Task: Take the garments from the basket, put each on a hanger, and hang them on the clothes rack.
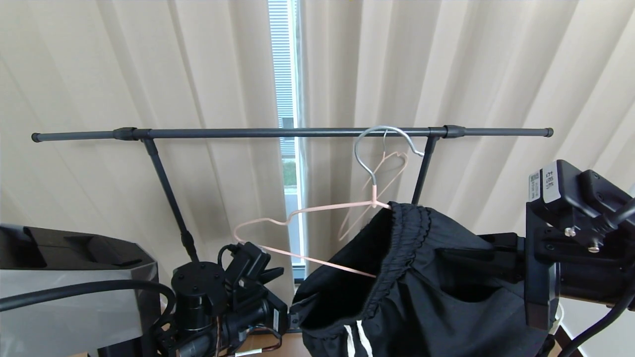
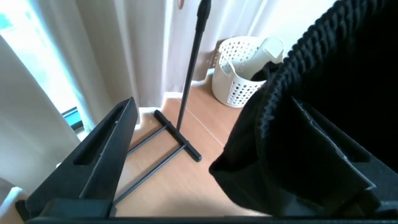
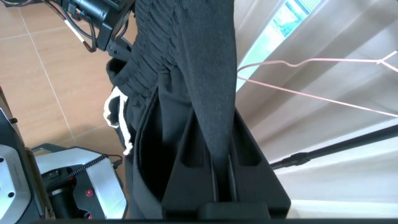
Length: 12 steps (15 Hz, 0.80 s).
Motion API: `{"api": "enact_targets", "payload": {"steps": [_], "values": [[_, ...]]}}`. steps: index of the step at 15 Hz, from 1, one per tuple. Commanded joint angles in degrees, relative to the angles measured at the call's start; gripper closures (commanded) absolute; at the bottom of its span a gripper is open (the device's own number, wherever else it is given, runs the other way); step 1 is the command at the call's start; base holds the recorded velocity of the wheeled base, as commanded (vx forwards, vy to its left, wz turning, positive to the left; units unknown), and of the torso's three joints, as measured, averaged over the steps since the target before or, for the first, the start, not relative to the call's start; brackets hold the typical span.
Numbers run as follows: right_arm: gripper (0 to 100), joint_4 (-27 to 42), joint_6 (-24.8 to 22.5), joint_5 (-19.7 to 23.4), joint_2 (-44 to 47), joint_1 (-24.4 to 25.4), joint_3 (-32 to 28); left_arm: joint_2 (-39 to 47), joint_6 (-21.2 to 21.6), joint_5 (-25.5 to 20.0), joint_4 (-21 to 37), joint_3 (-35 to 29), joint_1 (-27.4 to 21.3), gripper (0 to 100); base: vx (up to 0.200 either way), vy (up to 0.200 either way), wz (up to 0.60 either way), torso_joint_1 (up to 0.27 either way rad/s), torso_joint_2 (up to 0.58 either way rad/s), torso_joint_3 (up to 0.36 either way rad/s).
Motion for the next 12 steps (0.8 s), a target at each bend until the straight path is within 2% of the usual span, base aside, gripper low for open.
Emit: {"api": "enact_targets", "payload": {"steps": [1, 7, 9, 12], "values": [[100, -0.03, -0.01, 0.03, 0.03, 0.04, -0.07, 0.38, 0.05, -0.03, -0.06, 0.43, -0.07, 100, 0.000, 0.000, 0.00, 0.000, 0.00, 0.000], [100, -0.03, 0.16, 0.12, 0.56, -0.40, -0.07, 0.03, 0.14, -0.03, -0.06, 0.34, 0.20, 100, 0.000, 0.000, 0.00, 0.000, 0.00, 0.000], [100, -0.30, 2.36, 0.56, 1.88, -2.34, -0.33, -1.91, 0.67, -0.12, -0.06, 0.08, 3.18, 100, 0.000, 0.000, 0.00, 0.000, 0.00, 0.000], [100, -5.40, 2.36, 2.32, 3.99, -3.92, 1.78, -3.93, 1.28, -0.12, -0.06, -1.51, 7.58, 100, 0.000, 0.000, 0.00, 0.000, 0.00, 0.000]]}}
